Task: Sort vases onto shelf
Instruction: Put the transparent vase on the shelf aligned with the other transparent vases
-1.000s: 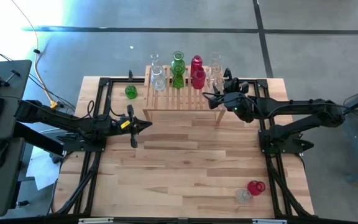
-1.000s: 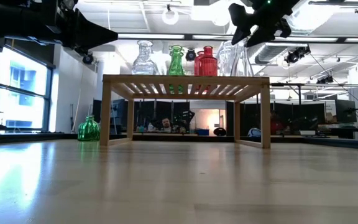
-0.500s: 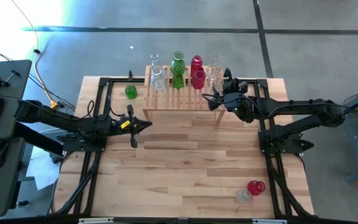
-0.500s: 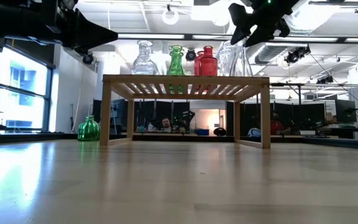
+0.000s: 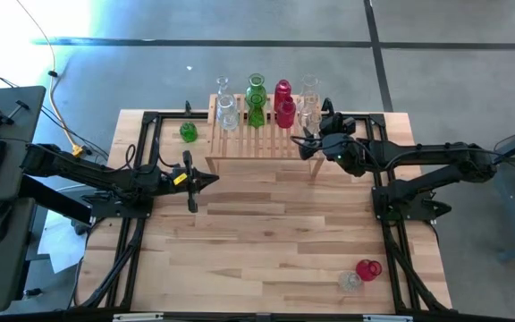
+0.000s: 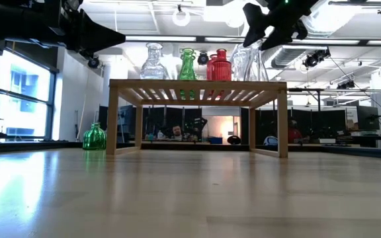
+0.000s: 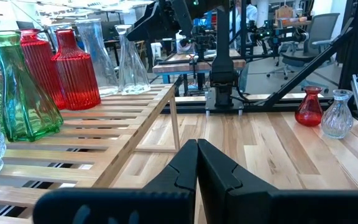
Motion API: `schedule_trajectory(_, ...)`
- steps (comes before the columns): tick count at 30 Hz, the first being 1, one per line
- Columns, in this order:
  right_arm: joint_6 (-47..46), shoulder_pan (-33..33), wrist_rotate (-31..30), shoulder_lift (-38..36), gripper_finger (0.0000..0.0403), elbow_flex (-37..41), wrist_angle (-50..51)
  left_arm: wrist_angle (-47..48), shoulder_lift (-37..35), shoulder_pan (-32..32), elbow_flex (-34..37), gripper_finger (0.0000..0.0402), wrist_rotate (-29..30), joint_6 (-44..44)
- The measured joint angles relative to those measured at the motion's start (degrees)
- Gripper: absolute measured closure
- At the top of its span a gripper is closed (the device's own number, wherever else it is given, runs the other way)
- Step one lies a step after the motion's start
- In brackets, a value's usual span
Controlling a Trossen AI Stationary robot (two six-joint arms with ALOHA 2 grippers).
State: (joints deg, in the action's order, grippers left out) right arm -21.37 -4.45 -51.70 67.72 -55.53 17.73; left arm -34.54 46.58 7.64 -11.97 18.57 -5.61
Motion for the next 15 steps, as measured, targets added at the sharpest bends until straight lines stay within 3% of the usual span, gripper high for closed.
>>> schedule_trajectory(15, 2.21, 4.60, 0.61, -0.62, 0.0130, 0.00, 0.19, 0.02, 0.00, -0.01, 0.00, 0.0401, 0.00, -0.02)
